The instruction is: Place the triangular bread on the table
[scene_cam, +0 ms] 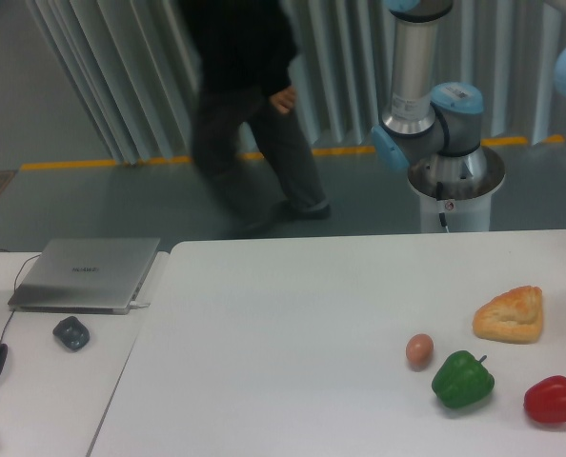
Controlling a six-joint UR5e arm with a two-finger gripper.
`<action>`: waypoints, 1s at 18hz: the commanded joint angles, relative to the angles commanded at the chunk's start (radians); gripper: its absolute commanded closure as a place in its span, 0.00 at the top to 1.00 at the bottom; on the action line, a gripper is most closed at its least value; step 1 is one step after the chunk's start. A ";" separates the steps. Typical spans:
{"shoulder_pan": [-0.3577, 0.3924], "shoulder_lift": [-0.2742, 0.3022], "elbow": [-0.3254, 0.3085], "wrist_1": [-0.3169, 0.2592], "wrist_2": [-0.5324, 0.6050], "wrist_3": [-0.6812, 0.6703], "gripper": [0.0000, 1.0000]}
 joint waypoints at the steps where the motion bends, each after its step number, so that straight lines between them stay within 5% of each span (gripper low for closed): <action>1: 0.005 -0.011 0.005 -0.006 0.002 0.026 1.00; 18: 0.005 -0.064 0.000 0.026 0.052 0.033 1.00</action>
